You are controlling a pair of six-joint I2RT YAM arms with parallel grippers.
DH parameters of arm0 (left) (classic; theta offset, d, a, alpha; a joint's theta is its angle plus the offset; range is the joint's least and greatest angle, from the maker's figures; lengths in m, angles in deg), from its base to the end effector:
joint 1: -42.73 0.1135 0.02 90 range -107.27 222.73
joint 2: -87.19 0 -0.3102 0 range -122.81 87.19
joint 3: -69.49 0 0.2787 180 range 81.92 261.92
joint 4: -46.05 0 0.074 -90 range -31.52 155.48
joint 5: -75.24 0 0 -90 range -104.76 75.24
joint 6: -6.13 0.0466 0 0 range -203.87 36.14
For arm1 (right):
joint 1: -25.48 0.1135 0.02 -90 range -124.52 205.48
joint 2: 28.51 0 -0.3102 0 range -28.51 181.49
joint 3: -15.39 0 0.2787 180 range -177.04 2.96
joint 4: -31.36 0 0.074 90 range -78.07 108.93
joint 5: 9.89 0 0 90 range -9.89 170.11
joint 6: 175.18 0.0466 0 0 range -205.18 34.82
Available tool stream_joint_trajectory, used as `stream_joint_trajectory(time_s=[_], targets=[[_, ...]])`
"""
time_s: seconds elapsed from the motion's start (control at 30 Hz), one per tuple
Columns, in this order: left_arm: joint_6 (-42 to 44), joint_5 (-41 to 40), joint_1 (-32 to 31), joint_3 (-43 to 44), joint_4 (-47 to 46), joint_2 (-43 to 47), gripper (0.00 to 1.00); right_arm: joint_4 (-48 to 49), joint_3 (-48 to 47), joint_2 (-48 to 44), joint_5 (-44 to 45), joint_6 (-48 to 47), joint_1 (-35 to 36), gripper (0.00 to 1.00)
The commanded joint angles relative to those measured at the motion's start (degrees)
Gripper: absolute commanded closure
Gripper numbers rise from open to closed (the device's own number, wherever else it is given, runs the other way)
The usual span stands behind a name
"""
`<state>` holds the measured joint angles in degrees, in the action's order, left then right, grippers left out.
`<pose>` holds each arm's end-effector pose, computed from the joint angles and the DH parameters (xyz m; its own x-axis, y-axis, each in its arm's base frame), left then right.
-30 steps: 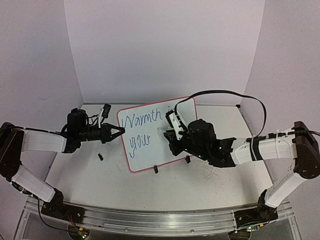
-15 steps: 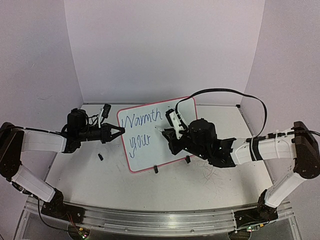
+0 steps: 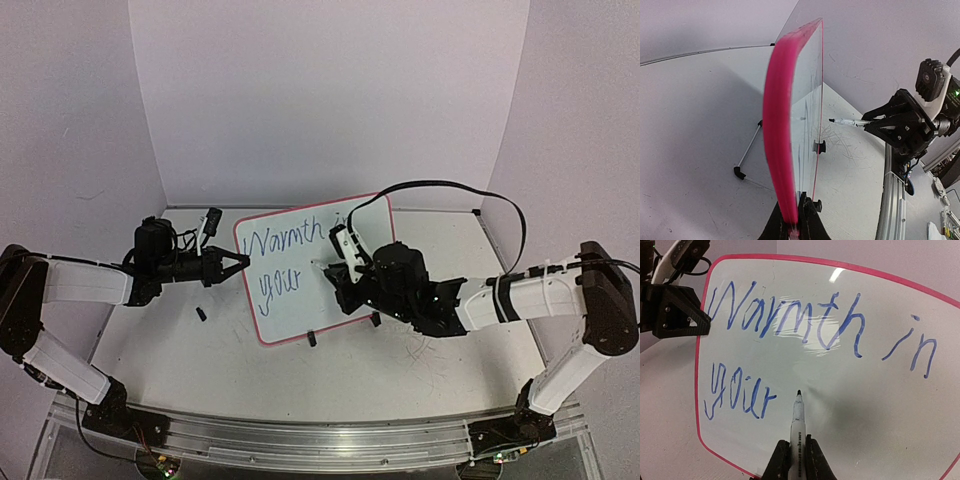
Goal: Write a sentence on the whiteboard
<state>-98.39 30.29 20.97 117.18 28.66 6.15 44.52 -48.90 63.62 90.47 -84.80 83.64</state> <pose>0.2732 -0.1446 0.2373 -0.4713 -0.0026 -0.8820 0.8013 0.4166 -0.4294 0.2149 0.3302 0.2630 -0.1386 -0.2109 -0.9676 -0.7430 0.6681 -0.0392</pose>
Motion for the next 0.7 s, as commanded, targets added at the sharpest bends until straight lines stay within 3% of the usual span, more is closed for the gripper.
stream_joint_trajectory(time_s=[0.0,0.67], targets=[[4.51,-4.00,0.14,1.29,1.96,0.24,1.00,-0.15,-1.08,1.15,3.61,2.31,-0.37,1.00],[4.50,-3.79,0.13,1.69,2.05,-0.04,1.00,-1.26,-3.31,3.64,2.82,2.12,-0.64,1.00]])
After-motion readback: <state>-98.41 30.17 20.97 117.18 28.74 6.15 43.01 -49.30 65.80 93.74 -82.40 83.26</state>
